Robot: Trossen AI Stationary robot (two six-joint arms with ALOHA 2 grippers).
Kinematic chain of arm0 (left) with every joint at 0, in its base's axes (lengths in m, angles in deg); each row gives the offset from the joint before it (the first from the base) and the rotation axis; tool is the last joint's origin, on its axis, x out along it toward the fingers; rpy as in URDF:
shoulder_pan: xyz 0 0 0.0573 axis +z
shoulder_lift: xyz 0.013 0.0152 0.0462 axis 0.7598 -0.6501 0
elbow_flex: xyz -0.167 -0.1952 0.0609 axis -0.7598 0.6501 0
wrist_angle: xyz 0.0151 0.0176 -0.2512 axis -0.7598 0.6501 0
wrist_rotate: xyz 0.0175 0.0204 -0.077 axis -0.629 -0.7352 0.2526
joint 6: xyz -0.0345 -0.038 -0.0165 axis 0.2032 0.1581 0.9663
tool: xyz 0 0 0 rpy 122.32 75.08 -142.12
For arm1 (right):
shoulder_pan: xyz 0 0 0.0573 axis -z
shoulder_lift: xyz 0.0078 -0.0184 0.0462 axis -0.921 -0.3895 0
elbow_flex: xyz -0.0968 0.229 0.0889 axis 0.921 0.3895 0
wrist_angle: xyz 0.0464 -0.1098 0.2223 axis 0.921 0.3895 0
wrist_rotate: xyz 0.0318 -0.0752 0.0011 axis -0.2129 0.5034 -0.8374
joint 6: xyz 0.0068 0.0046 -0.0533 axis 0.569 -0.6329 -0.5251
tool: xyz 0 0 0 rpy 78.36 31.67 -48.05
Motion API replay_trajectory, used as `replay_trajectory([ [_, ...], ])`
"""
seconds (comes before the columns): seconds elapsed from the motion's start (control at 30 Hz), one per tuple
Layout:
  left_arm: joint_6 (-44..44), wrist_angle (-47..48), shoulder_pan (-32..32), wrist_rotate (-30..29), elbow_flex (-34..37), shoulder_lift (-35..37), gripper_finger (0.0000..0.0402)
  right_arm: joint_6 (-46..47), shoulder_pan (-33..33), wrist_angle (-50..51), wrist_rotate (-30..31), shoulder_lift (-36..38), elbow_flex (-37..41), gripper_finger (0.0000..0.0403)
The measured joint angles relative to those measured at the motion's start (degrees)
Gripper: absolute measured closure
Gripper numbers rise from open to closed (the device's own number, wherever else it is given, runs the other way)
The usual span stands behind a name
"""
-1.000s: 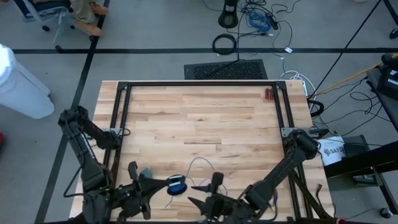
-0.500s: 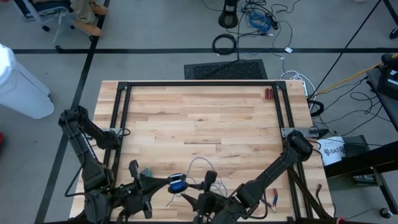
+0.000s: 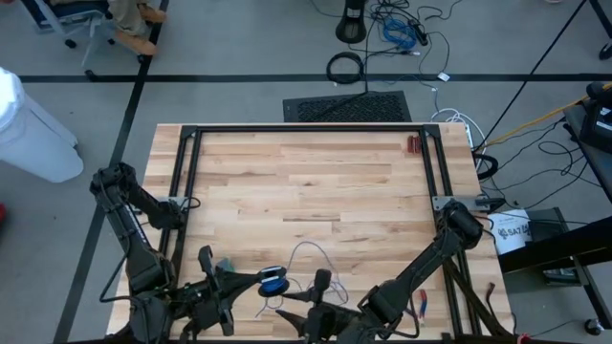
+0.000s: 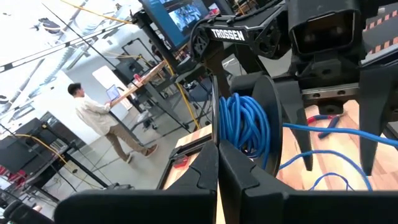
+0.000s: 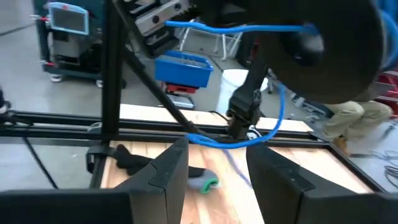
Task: Coil cords
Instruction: Uncoil the blue wire from the black spool
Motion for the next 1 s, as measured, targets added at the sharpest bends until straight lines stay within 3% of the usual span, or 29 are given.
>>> replay_trajectory([
  [0.13,0.00,0.02,0.00,0.00,0.00,0.00,0.0401,0.17,0.07,0.16,-6.87,0.00,0.00,0.0255],
  [0.37,0.06,0.17,0.00,0.00,0.00,0.00,0.0401,0.84,0.11,0.14,-6.47,0.00,0.00,0.0255],
  [0.8,0.09,0.22,0.02,0.00,0.00,0.00,0.0401,-1.10,-1.23,0.20,10.44,0.04,0.00,0.0255],
  [1.0,0.09,0.22,0.00,0.00,-0.02,0.00,0.0401,-0.45,-1.40,0.21,12.36,0.04,0.00,0.0255],
])
